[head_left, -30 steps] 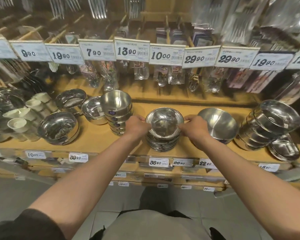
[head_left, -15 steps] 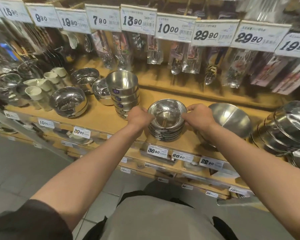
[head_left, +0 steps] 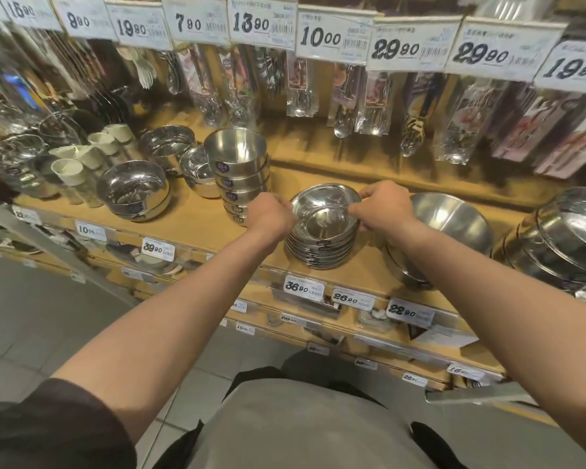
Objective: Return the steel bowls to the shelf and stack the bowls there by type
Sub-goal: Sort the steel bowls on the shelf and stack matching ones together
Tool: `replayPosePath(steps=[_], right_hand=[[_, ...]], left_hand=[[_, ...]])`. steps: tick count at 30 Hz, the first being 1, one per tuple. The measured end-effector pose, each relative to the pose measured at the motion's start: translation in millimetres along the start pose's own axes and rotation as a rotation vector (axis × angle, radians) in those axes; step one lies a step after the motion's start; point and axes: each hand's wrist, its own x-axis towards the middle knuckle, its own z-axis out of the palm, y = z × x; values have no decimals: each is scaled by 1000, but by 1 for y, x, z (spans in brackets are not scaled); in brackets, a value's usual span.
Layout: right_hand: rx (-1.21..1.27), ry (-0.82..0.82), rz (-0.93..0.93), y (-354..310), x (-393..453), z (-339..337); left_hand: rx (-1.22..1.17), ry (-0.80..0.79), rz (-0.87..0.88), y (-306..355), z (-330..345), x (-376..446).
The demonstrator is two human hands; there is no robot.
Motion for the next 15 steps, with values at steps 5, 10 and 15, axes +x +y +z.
replayPosePath(steps=[5,10,15], right_hand=[[-1,-41,14,6,3,2],[40,-63,54,8,7,2],[17,-105,49,10,15,5]], left_hand=[[58,11,4,-2,1,-2],[85,3,-25,1,0,-1],[159,0,-44,5,3,6]])
